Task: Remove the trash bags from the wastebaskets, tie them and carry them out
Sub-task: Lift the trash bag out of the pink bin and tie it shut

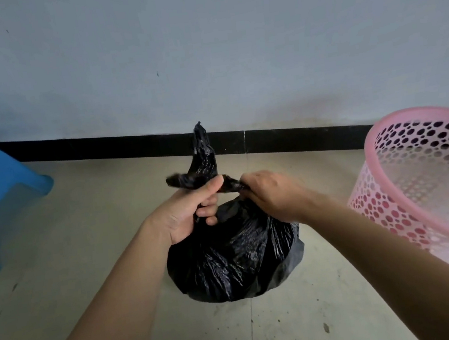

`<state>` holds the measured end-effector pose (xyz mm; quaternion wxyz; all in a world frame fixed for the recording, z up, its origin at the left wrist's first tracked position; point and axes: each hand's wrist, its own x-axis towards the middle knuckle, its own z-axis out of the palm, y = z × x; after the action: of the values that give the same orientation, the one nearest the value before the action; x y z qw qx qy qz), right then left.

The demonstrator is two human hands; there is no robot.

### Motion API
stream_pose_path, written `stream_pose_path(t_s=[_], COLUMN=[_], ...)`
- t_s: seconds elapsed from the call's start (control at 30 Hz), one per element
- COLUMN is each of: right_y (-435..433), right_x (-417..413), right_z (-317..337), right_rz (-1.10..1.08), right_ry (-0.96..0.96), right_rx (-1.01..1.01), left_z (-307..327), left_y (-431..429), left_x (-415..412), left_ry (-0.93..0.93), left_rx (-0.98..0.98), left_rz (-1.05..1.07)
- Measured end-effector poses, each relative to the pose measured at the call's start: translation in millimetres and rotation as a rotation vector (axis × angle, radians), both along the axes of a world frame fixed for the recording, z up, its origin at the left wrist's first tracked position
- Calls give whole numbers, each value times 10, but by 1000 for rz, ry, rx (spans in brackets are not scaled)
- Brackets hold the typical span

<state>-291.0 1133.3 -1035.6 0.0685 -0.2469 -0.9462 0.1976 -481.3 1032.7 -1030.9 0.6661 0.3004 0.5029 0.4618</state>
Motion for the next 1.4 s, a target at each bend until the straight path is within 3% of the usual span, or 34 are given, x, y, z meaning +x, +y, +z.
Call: stream_pose_path(t_s=[0.13, 0.3, 0.47, 0.53, 0.67, 0.77, 0.93, 1.0, 1.1, 1.2, 1.4], right_y=[-5, 111, 287, 307, 245, 290, 193, 122, 98, 149, 164], right_x=[2, 149, 165, 106, -42, -48, -78, -116, -166, -159, -88], right_z=[-15, 153, 244, 310, 443, 432, 440, 500, 598, 631, 718], right_rz=[17, -159, -516, -478, -324, -438, -579, -582, -693, -730, -448], right_ry=[-40, -118, 362, 454, 625, 818, 1086, 1127, 1183, 1187, 1059], right_rx=[-36, -632, -1053, -1173, -1058, -1045, -1607, -1713, -1732, -1617, -1410], left_z=[71, 135, 207, 218, 188, 164, 110, 88, 124, 159, 91], left_y=[22, -45, -77, -71, -93, -109, -141, -161, -159, -136, -104], left_x=[72, 46, 93, 144, 179, 145, 174, 206, 258, 314, 189], left_ry=[-85, -141, -73, -49, -15, -82, -38, -19, 4, -18, -142], left_rx=[-4, -23, 37, 47, 34, 35, -4, -13, -7, 14, 67], left_rz=[115, 61, -114, -171, -207, -145, -149, -146, -148, -158, 44])
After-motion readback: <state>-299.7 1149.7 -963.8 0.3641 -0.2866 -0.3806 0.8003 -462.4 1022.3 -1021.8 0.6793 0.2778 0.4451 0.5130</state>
